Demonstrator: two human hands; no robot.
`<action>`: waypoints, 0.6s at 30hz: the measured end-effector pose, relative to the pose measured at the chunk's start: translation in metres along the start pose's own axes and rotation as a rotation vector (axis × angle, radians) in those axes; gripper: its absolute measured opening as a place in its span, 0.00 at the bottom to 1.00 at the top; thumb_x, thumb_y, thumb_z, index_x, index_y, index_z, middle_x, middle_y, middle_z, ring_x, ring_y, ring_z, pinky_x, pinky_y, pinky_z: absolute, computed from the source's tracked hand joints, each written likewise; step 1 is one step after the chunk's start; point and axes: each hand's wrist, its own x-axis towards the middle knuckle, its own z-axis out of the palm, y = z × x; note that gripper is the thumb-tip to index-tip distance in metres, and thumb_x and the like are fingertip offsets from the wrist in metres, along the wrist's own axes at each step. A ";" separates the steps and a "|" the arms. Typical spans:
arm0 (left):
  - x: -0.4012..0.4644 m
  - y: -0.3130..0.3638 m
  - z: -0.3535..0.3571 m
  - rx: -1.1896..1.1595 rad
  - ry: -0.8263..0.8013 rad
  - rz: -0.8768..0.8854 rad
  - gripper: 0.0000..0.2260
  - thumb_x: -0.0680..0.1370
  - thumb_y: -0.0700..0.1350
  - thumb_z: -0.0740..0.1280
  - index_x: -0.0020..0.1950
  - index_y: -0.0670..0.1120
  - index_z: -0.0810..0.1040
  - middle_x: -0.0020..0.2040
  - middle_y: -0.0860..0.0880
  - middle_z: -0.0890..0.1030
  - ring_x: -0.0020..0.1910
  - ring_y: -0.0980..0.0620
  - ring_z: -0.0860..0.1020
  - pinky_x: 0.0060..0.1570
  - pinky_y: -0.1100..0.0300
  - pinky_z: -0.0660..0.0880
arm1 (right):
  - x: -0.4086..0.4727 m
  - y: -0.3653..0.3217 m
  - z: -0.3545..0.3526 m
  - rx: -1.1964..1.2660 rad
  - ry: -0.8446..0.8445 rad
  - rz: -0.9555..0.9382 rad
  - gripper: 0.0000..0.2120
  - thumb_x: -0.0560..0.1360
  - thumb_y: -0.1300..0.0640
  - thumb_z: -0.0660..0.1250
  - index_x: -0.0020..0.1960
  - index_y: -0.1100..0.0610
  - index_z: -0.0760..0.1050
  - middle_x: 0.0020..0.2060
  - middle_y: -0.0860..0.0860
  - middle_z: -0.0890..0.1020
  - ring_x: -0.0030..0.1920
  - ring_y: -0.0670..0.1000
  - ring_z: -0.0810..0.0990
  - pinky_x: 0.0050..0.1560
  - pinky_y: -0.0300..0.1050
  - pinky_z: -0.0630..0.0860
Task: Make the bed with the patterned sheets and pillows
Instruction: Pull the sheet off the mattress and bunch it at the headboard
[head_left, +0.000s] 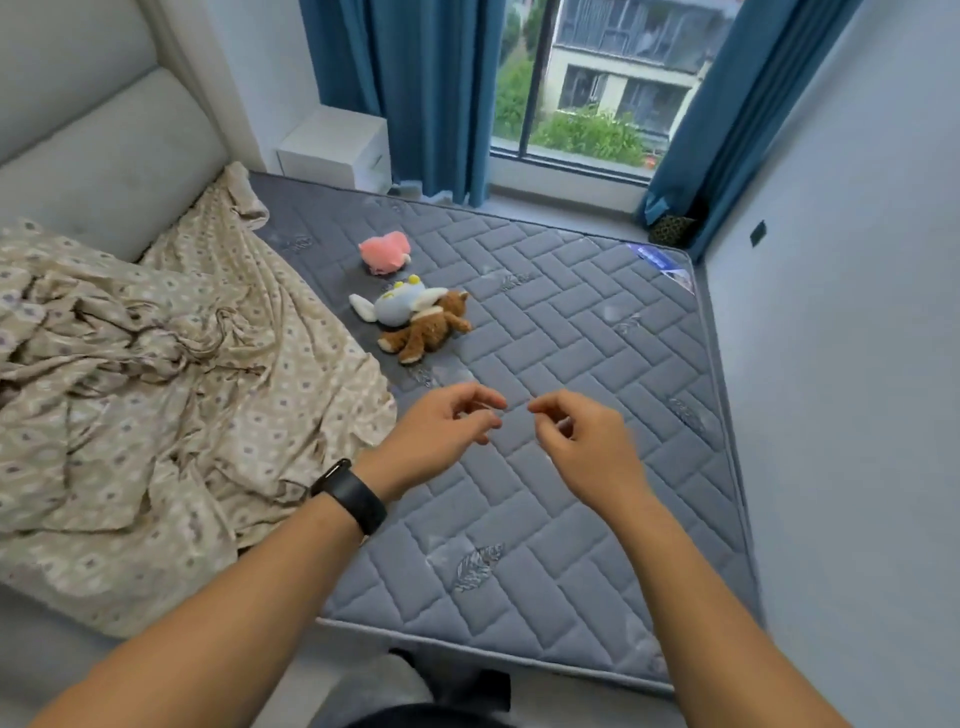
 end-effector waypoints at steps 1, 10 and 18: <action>-0.003 0.002 0.009 -0.002 0.009 0.013 0.07 0.81 0.40 0.65 0.56 0.46 0.82 0.49 0.47 0.85 0.44 0.56 0.83 0.39 0.70 0.74 | -0.012 0.007 -0.008 0.001 0.020 0.011 0.06 0.79 0.56 0.67 0.52 0.48 0.82 0.39 0.41 0.81 0.37 0.44 0.79 0.39 0.49 0.77; -0.018 -0.046 0.119 0.033 -0.225 -0.106 0.10 0.80 0.35 0.61 0.53 0.44 0.81 0.43 0.49 0.83 0.37 0.55 0.79 0.39 0.65 0.73 | -0.113 0.064 -0.064 0.039 0.132 0.174 0.06 0.80 0.52 0.68 0.46 0.48 0.82 0.39 0.40 0.83 0.39 0.44 0.80 0.41 0.52 0.79; -0.011 -0.021 0.216 0.057 -0.321 -0.083 0.09 0.81 0.37 0.63 0.53 0.47 0.82 0.47 0.45 0.85 0.40 0.54 0.80 0.42 0.64 0.75 | -0.150 0.147 -0.115 0.145 0.136 0.180 0.15 0.82 0.43 0.60 0.46 0.48 0.81 0.38 0.43 0.82 0.40 0.46 0.81 0.42 0.56 0.79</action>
